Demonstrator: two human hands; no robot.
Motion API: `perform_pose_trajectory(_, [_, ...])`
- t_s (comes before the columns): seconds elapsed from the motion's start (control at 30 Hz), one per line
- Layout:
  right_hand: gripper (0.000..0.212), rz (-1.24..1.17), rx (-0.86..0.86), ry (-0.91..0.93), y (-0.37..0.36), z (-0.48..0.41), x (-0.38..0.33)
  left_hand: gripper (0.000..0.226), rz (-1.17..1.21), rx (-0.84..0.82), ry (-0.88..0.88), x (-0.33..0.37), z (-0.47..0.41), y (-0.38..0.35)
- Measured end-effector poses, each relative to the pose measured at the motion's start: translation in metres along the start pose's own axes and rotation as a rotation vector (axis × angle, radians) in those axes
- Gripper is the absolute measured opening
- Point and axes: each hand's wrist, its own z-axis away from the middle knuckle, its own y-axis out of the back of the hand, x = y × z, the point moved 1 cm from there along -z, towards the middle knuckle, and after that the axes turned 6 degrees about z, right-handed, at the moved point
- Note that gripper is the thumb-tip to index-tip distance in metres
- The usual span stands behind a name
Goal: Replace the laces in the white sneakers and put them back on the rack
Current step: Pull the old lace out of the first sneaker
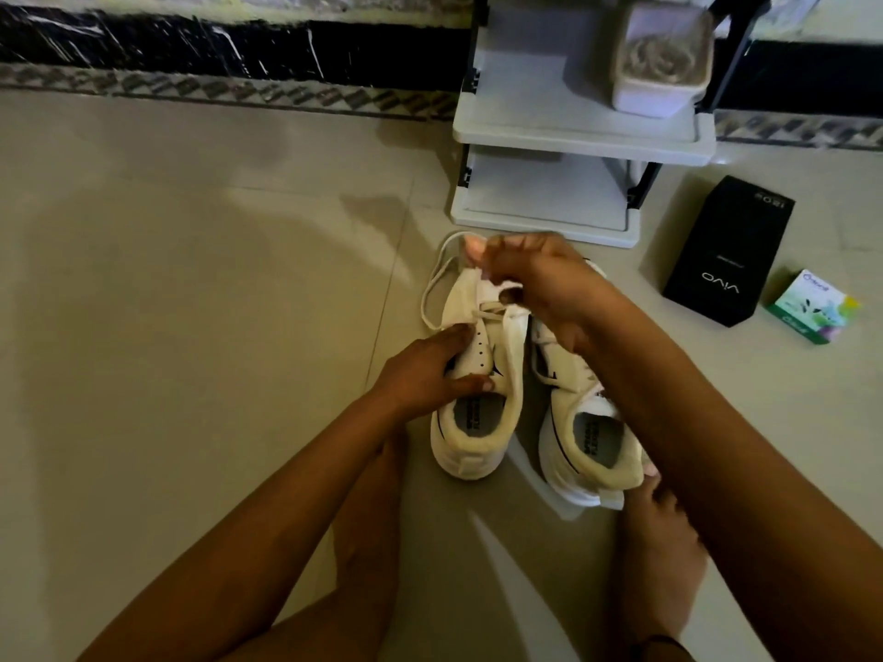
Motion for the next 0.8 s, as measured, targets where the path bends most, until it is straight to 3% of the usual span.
perform_pose_trajectory(0.1, [0.015,0.195,0.203,0.123,0.005,-0.014,-0.008,0.08,0.001,-0.01,-0.006,0.002,0.001,0.001])
perform_pose_trajectory(0.13, [0.03,0.346,0.24,0.102,0.007,-0.018,-0.003,0.08,0.002,-0.009,-0.01,0.002,0.001,0.002])
perform_pose_trajectory(0.2, [0.055,0.607,0.174,-0.027,0.009,-0.022,0.021,0.08,-0.007,-0.015,-0.012,0.002,0.0,0.003])
perform_pose_trajectory(0.23, [0.058,0.748,0.109,-0.082,0.008,-0.022,0.033,0.08,-0.01,-0.017,-0.015,0.001,-0.001,0.003])
perform_pose_trajectory(0.3, [0.051,1.024,0.03,-0.121,0.001,-0.017,0.051,0.08,0.002,-0.014,-0.022,0.001,-0.002,0.002])
perform_pose_trajectory(0.47, [0.045,1.416,0.148,-0.072,-0.018,-0.017,0.051,0.081,0.021,0.015,-0.02,-0.002,-0.004,0.002])
perform_pose_trajectory(0.8, [0.034,1.673,0.108,-0.019,-0.025,-0.033,0.044,0.078,0.035,0.014,-0.004,-0.003,-0.004,0.001])
